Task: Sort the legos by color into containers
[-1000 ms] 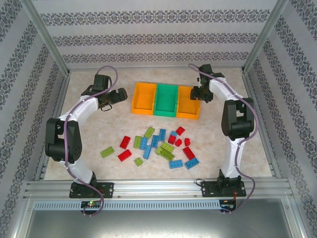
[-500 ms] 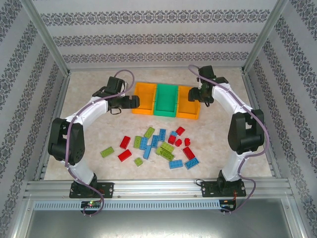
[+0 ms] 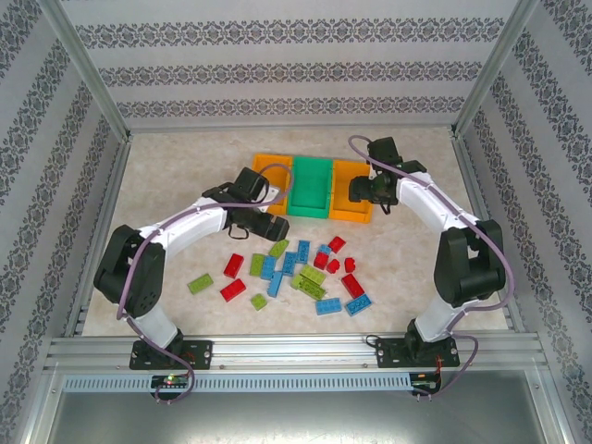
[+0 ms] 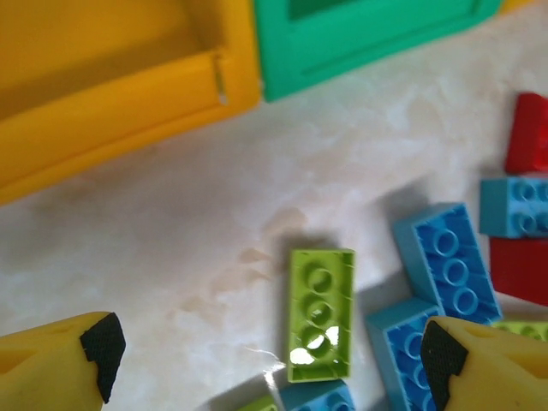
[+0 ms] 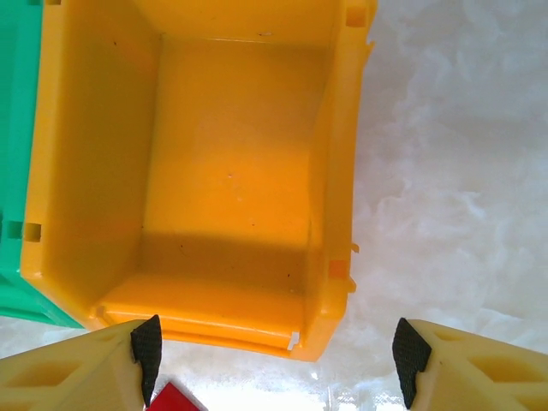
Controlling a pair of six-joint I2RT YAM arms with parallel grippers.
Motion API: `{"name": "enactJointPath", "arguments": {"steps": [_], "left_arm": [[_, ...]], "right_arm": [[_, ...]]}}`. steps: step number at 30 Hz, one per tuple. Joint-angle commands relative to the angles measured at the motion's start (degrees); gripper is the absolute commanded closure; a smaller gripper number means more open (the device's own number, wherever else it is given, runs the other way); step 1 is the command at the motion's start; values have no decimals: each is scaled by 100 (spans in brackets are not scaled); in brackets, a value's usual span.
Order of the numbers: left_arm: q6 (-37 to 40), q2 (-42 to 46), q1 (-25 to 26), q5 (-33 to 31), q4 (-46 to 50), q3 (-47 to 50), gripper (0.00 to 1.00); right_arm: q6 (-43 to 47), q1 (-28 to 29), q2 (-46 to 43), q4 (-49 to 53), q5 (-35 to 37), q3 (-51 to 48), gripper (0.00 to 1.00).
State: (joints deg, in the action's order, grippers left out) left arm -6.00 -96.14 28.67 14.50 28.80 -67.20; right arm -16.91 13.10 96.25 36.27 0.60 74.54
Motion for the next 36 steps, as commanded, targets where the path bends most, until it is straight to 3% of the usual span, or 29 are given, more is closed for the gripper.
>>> {"name": "enactJointPath", "arguments": {"steps": [1, 12, 36], "left_arm": [[257, -126, 114, 85, 285, 0, 10], [279, -914, 325, 83, 699, -490, 16], [-83, -1282, 513, -356, 768, -597, 20]], "right_arm": [[-157, -41, -248, -85, 105, -148, 24], [-361, -40, -536, -20, 168, -469, 24], [-507, -69, -827, 103, 300, -742, 24]]}}
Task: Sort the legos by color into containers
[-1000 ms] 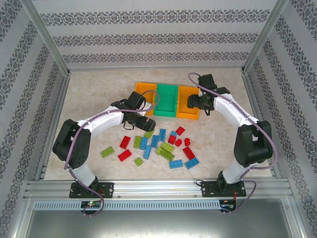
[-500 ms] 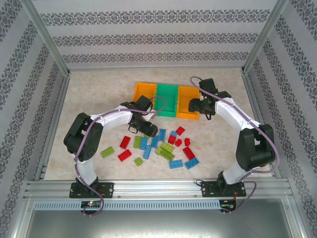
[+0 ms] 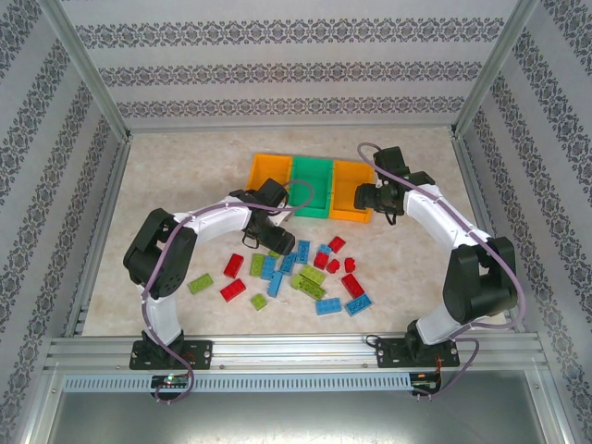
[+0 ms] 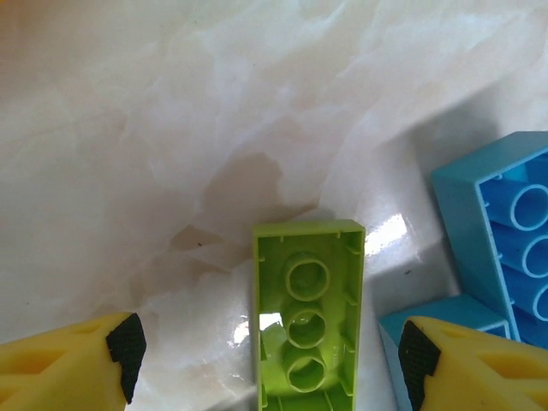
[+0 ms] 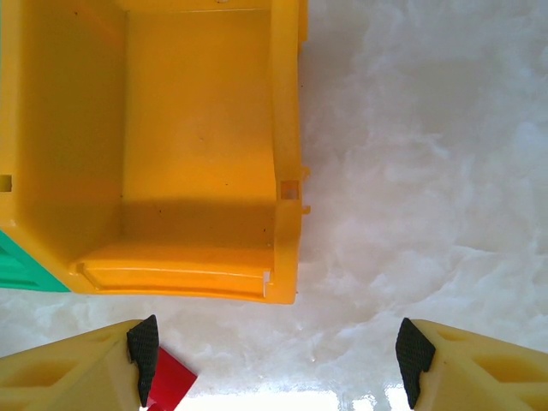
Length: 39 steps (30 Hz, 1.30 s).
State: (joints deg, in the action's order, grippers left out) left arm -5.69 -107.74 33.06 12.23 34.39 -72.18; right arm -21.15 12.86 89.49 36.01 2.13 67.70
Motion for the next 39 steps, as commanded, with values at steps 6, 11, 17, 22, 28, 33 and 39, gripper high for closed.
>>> {"name": "enactJointPath", "arguments": {"steps": [6, 11, 17, 22, 28, 33, 39], "left_arm": [[-169, -143, 76, -347, 260, -96, 21], [-235, -150, 74, -574, 296, -59, 21], [-318, -159, 65, -662, 292, -41, 22], [-366, -142, 48, -1020, 383, -16, 23], [-483, -124, -34, -1132, 408, 53, 23], [-564, -133, -42, -1286, 410, 106, 23], [-644, -159, -63, -1502, 449, 89, 24]], "right_arm": [[-86, -56, -140, 143, 145, -46, 24], [-89, -54, -138, 152, 162, -49, 24], [-91, -58, -139, 168, 176, -72, 23], [-82, -66, -160, 174, 188, -76, 23], [-70, -80, -166, 172, 207, -90, 23], [-69, -83, -142, 199, 208, -60, 23], [-72, -99, -221, 227, 263, -64, 23]]}}
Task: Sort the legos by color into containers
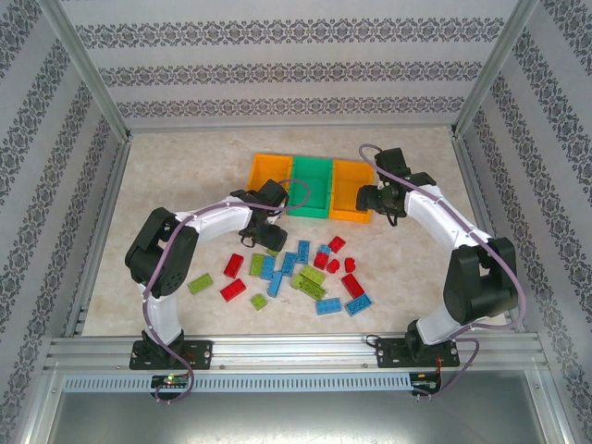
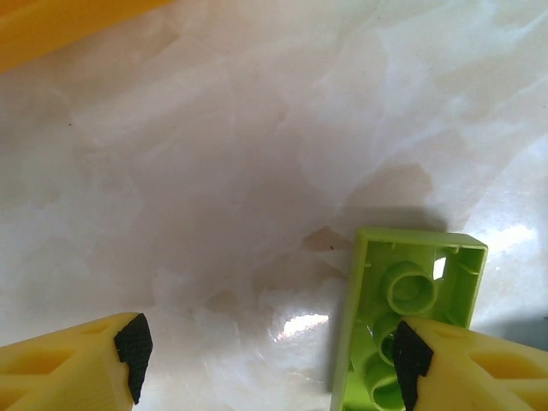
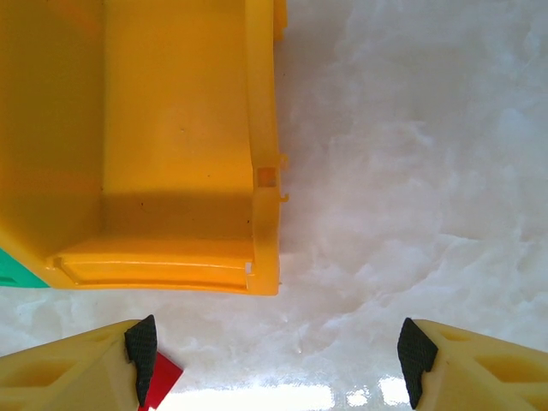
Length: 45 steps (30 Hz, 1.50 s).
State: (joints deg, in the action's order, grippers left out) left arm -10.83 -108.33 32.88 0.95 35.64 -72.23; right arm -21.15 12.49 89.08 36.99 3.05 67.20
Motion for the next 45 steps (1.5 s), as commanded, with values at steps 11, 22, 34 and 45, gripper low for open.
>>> {"name": "enactJointPath", "arguments": {"steps": [11, 22, 34, 45], "left_arm": [[-263, -74, -168, -864, 453, 138, 25], [-643, 45, -388, -1159, 638, 74, 24], [-1080, 1076, -384, -764, 87, 338, 21], [-495, 930, -273, 249, -276, 585, 20]], "right_arm": [[-109, -54, -238, 123, 150, -62, 22], [-174, -58, -357, 72, 117, -162, 22], [-213, -37, -480, -17, 52, -223, 23], [-266, 60, -399, -30, 55, -200, 22]]}}
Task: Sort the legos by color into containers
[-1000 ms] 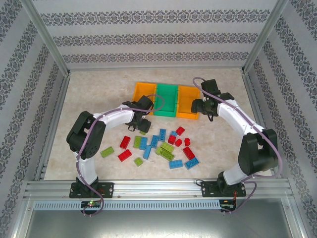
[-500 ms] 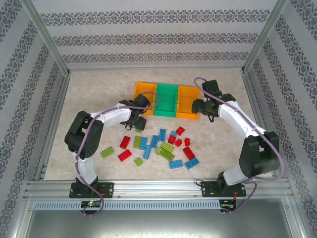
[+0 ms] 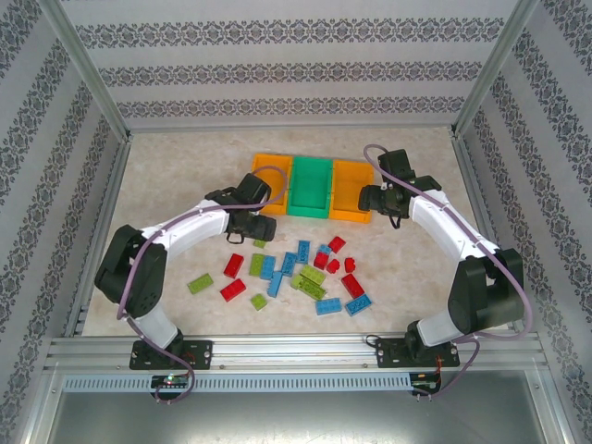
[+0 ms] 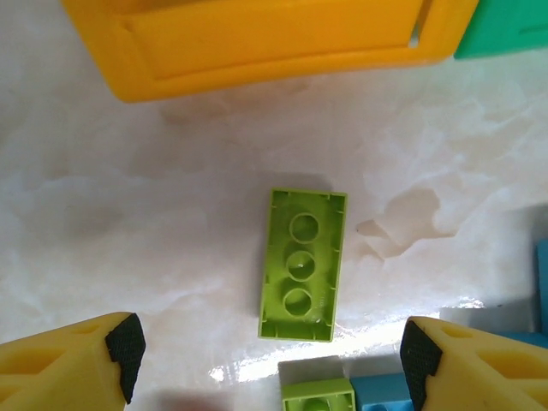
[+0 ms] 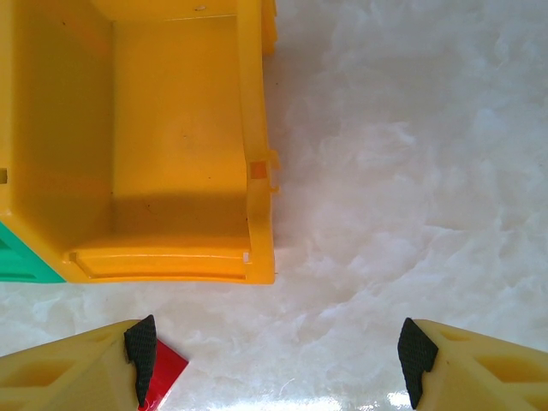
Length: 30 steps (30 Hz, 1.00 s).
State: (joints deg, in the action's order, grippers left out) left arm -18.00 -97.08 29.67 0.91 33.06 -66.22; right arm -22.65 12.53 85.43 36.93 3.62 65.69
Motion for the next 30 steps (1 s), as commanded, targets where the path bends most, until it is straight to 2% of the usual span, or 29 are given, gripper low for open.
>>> {"name": "enactJointPath", "arguments": {"steps": [1, 15, 23, 30], "left_arm": [[218, -265, 54, 240, 22, -65, 20], [352, -1162, 43, 378, 264, -586, 26], [275, -1268, 8, 377, 342, -560, 49], [271, -1222, -23, 297, 440, -686, 64]], "right_arm": [[-125, 49, -35, -23, -1, -52, 23], [-172, 62, -95, 68, 79, -91, 22], [-160, 64, -46, 70, 120, -114, 22], [-146, 64, 85, 29, 91, -31, 22]]}}
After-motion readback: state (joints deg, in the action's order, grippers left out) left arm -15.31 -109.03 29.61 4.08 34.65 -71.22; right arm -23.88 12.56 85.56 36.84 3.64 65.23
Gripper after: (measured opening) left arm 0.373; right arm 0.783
